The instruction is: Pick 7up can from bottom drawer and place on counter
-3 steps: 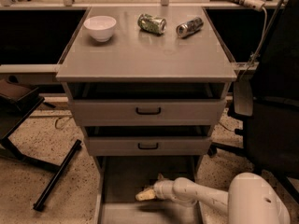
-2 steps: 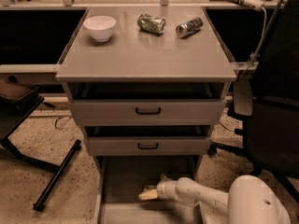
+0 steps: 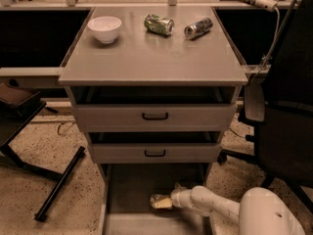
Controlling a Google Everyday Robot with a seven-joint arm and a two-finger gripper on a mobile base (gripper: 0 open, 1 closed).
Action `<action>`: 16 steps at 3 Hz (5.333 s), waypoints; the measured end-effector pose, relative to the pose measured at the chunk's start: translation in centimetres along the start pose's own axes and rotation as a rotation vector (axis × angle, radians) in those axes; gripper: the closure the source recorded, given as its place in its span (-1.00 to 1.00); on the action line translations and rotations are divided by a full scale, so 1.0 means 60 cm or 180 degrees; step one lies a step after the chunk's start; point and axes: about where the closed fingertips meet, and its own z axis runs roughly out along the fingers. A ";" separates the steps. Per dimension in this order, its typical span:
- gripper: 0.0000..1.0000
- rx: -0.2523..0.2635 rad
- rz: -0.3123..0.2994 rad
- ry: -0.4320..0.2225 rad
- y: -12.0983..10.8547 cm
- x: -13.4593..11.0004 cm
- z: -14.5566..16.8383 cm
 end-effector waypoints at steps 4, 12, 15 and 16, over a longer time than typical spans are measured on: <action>-1.00 -0.0743 -0.0164 -0.0217 0.094 0.022 -0.098; -0.71 -0.0590 -0.0169 -0.0226 0.107 0.012 -0.012; 0.67 -0.0591 -0.0169 -0.0226 0.107 0.012 -0.012; 1.00 -0.0591 -0.0169 -0.0226 0.107 0.012 -0.012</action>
Offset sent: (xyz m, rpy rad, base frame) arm -0.0564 -0.0519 0.0265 0.0158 -0.0092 0.1315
